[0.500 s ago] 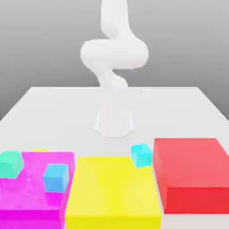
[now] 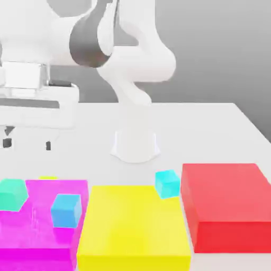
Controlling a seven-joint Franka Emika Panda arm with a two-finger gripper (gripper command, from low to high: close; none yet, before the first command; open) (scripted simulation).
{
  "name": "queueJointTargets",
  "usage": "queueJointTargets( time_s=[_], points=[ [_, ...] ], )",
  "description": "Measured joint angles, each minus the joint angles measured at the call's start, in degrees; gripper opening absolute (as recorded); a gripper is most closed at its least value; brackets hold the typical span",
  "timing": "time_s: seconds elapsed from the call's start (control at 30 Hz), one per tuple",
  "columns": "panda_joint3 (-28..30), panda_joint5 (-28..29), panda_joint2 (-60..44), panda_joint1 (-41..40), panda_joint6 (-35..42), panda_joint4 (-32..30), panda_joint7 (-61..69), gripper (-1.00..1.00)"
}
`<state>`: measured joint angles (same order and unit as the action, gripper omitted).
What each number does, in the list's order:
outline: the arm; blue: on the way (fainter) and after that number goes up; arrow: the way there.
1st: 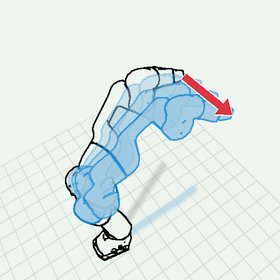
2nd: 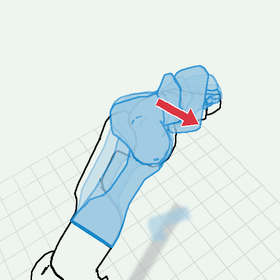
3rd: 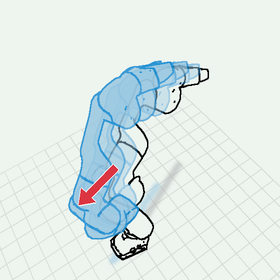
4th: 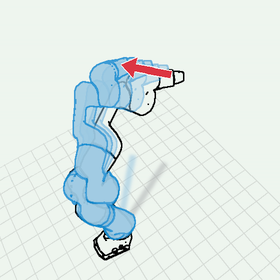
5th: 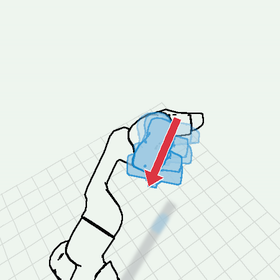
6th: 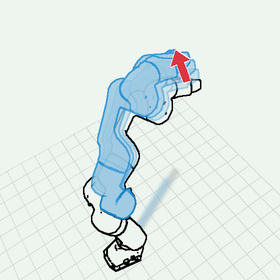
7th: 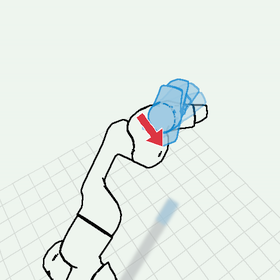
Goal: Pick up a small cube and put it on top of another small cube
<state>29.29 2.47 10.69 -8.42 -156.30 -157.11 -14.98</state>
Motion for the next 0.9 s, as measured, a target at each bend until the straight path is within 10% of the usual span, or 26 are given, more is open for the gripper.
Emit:
queueJointTargets(
  time_s=[0.2, 0.5, 0.53, 0.9],
  points=[
    [3.2, -6.4, -12.6, -5.4, -8.4, -5.6, 13.1, 0.00],
    [-16.5, -28.5, -24.9, -19.4, -17.1, -2.8, 29.6, 0.00],
    [-18.6, -29.9, -26.0, -21.2, -17.9, -2.6, 30.7, -1.00],
    [-11.3, -22.8, -21.7, -15.6, -14.7, -3.6, 25.4, -1.00]
  ],
)
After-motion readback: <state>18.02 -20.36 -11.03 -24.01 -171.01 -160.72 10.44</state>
